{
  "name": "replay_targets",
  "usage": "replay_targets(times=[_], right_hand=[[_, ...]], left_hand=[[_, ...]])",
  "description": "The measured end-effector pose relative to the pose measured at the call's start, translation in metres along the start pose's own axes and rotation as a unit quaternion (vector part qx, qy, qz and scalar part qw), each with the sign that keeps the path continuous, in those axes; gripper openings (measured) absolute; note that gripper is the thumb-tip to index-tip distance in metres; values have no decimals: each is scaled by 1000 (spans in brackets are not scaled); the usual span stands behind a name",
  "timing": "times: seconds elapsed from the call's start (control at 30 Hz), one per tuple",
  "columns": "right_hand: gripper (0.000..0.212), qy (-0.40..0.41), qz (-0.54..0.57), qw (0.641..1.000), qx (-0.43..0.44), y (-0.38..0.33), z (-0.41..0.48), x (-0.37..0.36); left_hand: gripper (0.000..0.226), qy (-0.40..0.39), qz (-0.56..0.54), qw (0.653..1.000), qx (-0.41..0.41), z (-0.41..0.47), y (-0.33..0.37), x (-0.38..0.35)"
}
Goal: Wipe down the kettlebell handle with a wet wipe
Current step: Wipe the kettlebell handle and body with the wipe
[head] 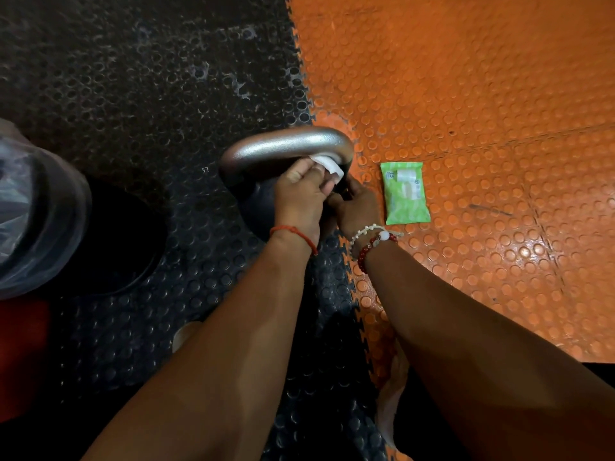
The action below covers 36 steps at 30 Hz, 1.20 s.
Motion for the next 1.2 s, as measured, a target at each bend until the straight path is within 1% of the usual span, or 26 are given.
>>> replay_targets(times=[0.07, 0.13, 0.17, 0.27, 0.37, 0.47, 0.53, 0.6, 0.7, 0.83, 0.9, 1.0, 1.03, 1.13, 1.2], right_hand=[[63, -4, 12, 1000, -2, 1, 0, 1], [56, -5, 19, 1000, -2, 1, -1, 1], [54, -6, 25, 1000, -4, 2, -1, 1], [59, -5, 32, 999, -5, 1, -1, 1], [60, -11, 28, 1000, -3, 1, -1, 1], [59, -15, 26, 1000, 2, 1, -1, 1], [51, -15, 23, 1000, 4, 1, 0, 1], [47, -15, 21, 1000, 8, 1, 1, 1], [50, -13, 32, 999, 13, 0, 1, 2], [49, -9, 21, 1000, 14, 0, 1, 1], [53, -6, 16, 1000, 14, 0, 2, 0], [67, -5, 16, 1000, 3, 3, 3, 0], [68, -3, 12, 1000, 5, 3, 3, 0], [54, -2, -1, 1000, 18, -1, 2, 1], [51, 1, -1, 1000, 22, -1, 3, 1]], left_hand=[[25, 1, -4, 1000, 5, -3, 1, 0], [18, 22, -23, 999, 16, 2, 7, 3], [19, 29, -33, 999, 24, 3, 9, 3], [17, 27, -61, 997, 49, -6, 6, 2], [29, 46, -104, 991, 66, -13, 2, 4], [27, 64, -147, 984, 82, -14, 5, 5], [20, 54, -139, 985, 90, -18, 3, 4], [18, 46, -131, 986, 93, -20, 2, 3], [16, 65, -155, 981, 99, -15, 6, 8], [29, 79, -164, 977, 109, -18, 1, 8], [30, 88, -163, 977, 108, -22, 0, 9], [20, 95, -182, 971, 120, -21, 5, 8], [19, 99, -187, 969, 124, -22, 6, 8], [19, 106, -187, 969, 119, -30, 6, 8], [24, 109, -191, 968, 120, -32, 3, 8]])
Point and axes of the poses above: each hand's wrist, its own z-axis towards the middle knuckle, its own x-axis out of the back of the hand, y = z × x, the point moved 9 cm from there along z, towards the middle knuckle, and after that the axes turned 15 degrees about y, right-handed, at the moved point
